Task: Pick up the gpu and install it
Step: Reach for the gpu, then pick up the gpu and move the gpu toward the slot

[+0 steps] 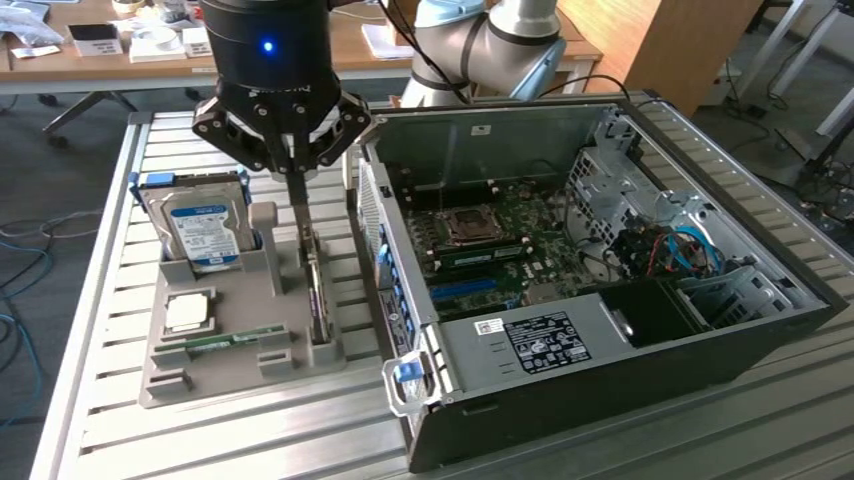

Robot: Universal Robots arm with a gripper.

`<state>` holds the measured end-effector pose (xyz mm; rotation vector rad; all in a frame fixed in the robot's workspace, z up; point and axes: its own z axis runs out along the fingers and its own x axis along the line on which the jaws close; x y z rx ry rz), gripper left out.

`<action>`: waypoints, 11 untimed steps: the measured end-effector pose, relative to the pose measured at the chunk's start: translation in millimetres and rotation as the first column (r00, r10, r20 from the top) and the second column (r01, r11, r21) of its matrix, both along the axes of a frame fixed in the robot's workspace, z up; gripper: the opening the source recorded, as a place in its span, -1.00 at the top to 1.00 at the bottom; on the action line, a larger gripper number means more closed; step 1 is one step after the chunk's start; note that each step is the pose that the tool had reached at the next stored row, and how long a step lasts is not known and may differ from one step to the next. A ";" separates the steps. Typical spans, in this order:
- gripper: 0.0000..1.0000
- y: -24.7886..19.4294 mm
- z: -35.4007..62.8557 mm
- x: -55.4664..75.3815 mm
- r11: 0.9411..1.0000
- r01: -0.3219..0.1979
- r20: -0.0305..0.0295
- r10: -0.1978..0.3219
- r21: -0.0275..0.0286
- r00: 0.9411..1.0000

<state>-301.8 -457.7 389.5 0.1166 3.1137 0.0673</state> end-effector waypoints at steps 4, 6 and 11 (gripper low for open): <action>0.79 0.0 -0.4 -0.1 1.000 0.000 0.000 0.000 0.000 1.000; 0.79 0.0 -0.4 -0.1 1.000 0.000 0.000 0.000 0.000 1.000; 0.79 0.0 -0.4 -0.1 1.000 0.000 0.000 0.000 0.000 1.000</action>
